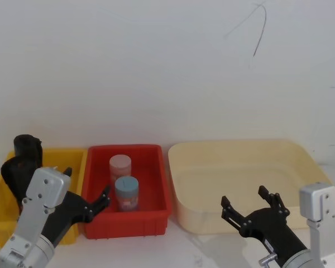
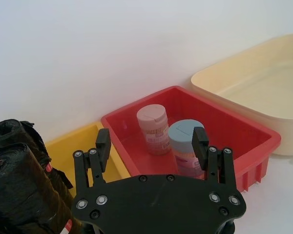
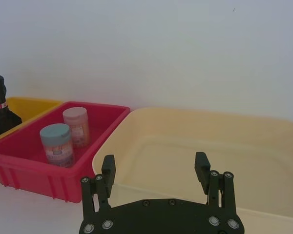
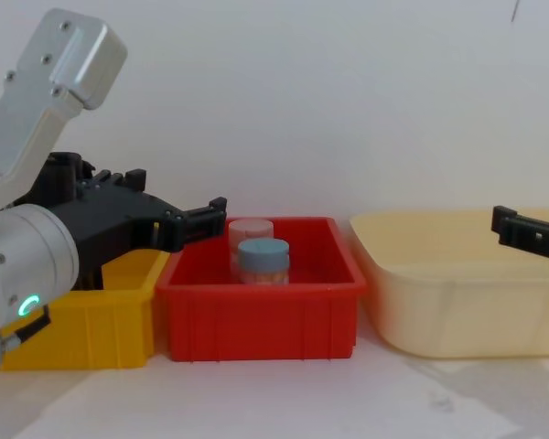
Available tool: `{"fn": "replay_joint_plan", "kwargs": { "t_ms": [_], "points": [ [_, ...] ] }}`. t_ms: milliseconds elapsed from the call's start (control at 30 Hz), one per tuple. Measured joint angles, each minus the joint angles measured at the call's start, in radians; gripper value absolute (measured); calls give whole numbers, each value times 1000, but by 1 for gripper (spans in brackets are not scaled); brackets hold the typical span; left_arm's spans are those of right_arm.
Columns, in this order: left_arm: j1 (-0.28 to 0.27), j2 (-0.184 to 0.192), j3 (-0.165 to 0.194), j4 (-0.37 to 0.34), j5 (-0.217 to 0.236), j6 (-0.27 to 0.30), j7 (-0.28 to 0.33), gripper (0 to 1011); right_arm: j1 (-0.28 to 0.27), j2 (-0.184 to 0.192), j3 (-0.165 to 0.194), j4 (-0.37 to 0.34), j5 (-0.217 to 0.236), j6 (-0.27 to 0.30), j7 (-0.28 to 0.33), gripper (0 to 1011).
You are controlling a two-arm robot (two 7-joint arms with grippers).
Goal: Pick up the garbage bag with the one hand and transfer it to the other hand.
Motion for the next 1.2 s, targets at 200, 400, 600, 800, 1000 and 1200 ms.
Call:
{"fn": "replay_joint_plan", "kwargs": {
  "t_ms": [200,400,600,800,1000,1200],
  "points": [
    [0,0,0,0,0,0,0,1001,0,0,0,0,0,0,0,1001],
    [0,0,0,0,0,0,0,1001,0,0,0,0,0,0,0,1002],
    [0,0,0,0,0,0,0,1001,0,0,0,0,0,0,0,1001],
    [0,0,0,0,0,0,0,1001,0,0,0,0,0,0,0,1001],
    [0,0,0,0,0,0,0,1001,0,0,0,0,0,0,0,1001],
    [0,0,0,0,0,0,0,1001,0,0,0,0,0,0,0,1001]
  ]
}}
